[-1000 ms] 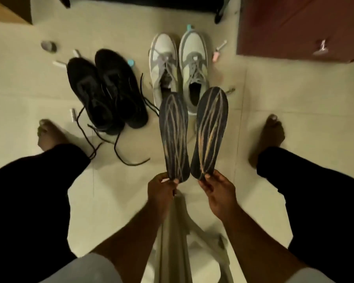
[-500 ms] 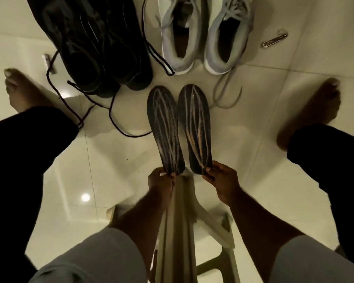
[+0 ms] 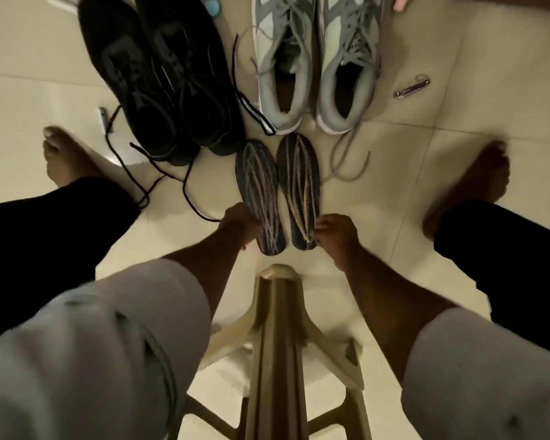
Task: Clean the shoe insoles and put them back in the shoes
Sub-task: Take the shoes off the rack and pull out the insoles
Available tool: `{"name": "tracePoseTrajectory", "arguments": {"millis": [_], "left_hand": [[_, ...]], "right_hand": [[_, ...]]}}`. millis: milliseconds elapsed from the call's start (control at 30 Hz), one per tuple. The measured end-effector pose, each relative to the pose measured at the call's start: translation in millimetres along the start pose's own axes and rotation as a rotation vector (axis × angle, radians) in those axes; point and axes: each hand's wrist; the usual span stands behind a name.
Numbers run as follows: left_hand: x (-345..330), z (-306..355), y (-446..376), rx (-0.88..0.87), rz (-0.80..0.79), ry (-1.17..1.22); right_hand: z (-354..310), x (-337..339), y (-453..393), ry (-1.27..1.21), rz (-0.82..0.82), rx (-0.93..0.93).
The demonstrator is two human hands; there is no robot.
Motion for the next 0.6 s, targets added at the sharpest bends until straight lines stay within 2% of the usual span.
{"name": "tracePoseTrajectory", "arguments": {"millis": [67, 167, 367, 467, 600], "left_hand": [[27.1, 29.1, 11.6, -0.141, 0.008, 0.075], [83.6, 77.6, 44.0, -0.324, 0.111, 0.288], [229.4, 157.0, 110.5, -0.638, 0.396, 0.715], [289.4, 175.5, 120.9, -0.697, 0.479, 0.854], [342.0, 196.1, 99.8, -0.706, 0.559, 0.934]], "right_hand": [[-37.8, 4.7, 25.6, 0.135, -0.008, 0.183], [-111.0, 8.8, 73.0, 0.139, -0.03, 0.418], [-259.0, -6.0, 147.5, -0.136, -0.094, 0.698], [-320.1, -22.4, 175.5, -0.36, -0.206, 0.732], [-390.0, -40.6, 184.5, -0.493, -0.226, 0.802]]}}
Point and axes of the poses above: each hand's wrist, its own y-axis away from the middle knuckle, its own x-axis out of the back of the hand, z = x × y, and after that the axes turned 6 degrees about -x, right-handed
